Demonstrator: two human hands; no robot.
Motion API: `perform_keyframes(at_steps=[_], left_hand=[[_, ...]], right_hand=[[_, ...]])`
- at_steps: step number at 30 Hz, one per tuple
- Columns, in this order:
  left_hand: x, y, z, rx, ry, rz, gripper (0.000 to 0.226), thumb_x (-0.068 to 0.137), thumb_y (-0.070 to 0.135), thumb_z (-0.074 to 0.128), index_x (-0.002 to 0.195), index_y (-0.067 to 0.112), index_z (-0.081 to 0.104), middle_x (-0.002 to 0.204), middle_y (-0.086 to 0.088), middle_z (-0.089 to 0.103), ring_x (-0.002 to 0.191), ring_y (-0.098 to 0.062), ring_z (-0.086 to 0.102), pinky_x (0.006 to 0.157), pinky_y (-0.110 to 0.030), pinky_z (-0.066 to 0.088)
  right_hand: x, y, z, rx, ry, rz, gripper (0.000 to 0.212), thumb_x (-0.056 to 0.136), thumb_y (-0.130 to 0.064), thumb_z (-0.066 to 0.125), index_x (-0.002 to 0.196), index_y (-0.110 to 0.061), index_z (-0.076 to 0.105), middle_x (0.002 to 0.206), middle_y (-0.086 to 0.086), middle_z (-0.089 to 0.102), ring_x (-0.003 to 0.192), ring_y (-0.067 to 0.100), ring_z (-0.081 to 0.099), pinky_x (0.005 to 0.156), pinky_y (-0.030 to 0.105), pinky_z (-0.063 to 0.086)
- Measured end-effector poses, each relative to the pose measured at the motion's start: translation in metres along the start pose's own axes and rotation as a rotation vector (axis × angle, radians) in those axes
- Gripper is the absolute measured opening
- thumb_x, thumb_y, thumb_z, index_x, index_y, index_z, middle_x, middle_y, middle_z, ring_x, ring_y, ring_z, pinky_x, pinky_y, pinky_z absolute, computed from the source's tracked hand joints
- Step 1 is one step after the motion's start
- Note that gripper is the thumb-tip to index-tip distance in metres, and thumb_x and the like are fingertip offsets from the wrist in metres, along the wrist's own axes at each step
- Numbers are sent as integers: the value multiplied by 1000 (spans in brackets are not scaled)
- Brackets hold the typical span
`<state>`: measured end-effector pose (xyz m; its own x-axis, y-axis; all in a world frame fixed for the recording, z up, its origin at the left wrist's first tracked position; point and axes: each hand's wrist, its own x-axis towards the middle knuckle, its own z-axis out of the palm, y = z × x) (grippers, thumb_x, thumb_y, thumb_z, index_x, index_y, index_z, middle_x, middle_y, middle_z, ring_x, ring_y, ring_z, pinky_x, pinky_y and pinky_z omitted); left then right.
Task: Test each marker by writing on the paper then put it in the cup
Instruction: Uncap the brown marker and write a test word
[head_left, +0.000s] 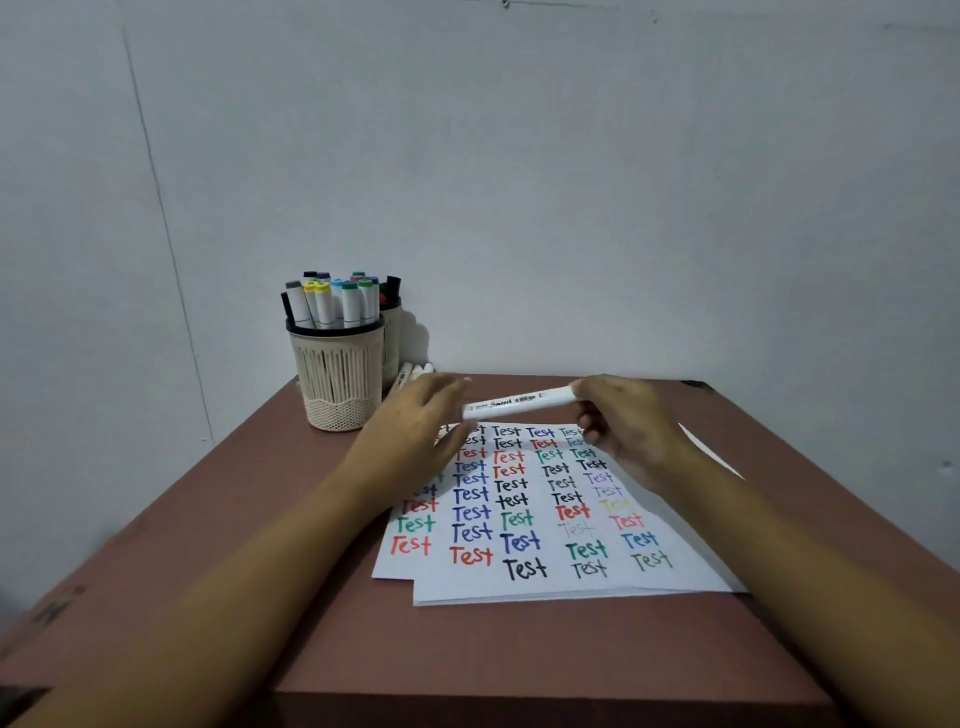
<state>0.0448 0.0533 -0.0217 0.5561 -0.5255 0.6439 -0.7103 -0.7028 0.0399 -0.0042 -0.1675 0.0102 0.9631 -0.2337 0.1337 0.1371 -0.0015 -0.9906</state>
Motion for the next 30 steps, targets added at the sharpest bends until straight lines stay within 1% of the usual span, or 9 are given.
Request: perform_keyframes(at_steps=[3, 5, 7, 9, 12, 16, 21, 26, 30], left_hand=[[1, 3, 2, -30, -34, 29, 42, 90, 35, 40, 112, 6, 61, 88, -7, 65, 70, -24, 61, 56, -37, 51], [1, 6, 4, -57, -9, 50, 31, 92, 29, 45, 108, 6, 60, 85, -6, 60, 68, -20, 53, 58, -32, 41], [1, 9, 5, -124, 24, 38, 23, 95, 23, 47, 107, 5, 56, 87, -3, 53, 72, -15, 44, 64, -24, 31], [2, 12, 6, -175, 16, 29, 25, 97, 26, 45, 110, 6, 53, 89, 4, 47, 73, -12, 41, 60, -19, 25], [2, 17, 7, -191, 14, 96, 43, 94, 43, 34, 114, 10, 52, 88, 6, 48, 72, -11, 45, 60, -20, 34], [1, 20, 5, -236, 11, 94, 47, 91, 46, 31, 113, 11, 53, 86, 2, 55, 70, -11, 48, 60, -26, 40], [0, 24, 4, -307, 16, 71, 27, 92, 32, 45, 105, 10, 53, 66, 14, 44, 59, 0, 44, 50, -13, 29], [-3, 25, 2, -258, 78, 12, 31, 88, 38, 50, 105, 13, 58, 47, 21, 40, 49, 8, 46, 43, -9, 22], [-2, 24, 1, -341, 72, -54, 35, 88, 45, 57, 110, 18, 56, 50, 13, 44, 49, 0, 47, 46, -13, 30]], right_hand=[[-10, 6, -3, 120, 7, -10, 16, 93, -5, 53, 79, -4, 62, 63, 4, 50, 54, 10, 45, 47, 19, 38], [-11, 9, -1, 295, 14, 26, 16, 92, -8, 56, 78, -6, 62, 62, 4, 53, 52, 10, 49, 46, 18, 40], [-13, 9, 7, 428, -45, 77, 12, 89, -12, 60, 78, -8, 62, 60, 4, 58, 50, 9, 54, 45, 18, 44], [-16, 11, 18, 402, -165, 100, 10, 83, -17, 64, 80, -7, 64, 62, 3, 61, 52, 8, 57, 47, 17, 46], [-21, 16, 29, 279, -281, 82, 10, 86, -15, 62, 83, -6, 65, 63, 2, 63, 54, 7, 58, 50, 15, 47], [-20, 16, 27, 271, -284, 54, 9, 88, -12, 61, 87, -5, 66, 63, 1, 65, 56, 5, 59, 52, 13, 48], [-20, 18, 27, 263, -307, 35, 10, 89, -11, 60, 88, -4, 66, 64, 2, 64, 57, 6, 59, 54, 13, 49], [-22, 16, 26, 274, -319, 2, 8, 88, -10, 60, 89, -4, 66, 64, 2, 64, 58, 7, 59, 55, 14, 49], [-23, 12, 26, 289, -282, -12, 9, 91, -11, 57, 88, -4, 63, 63, 4, 62, 54, 9, 57, 50, 16, 47]])
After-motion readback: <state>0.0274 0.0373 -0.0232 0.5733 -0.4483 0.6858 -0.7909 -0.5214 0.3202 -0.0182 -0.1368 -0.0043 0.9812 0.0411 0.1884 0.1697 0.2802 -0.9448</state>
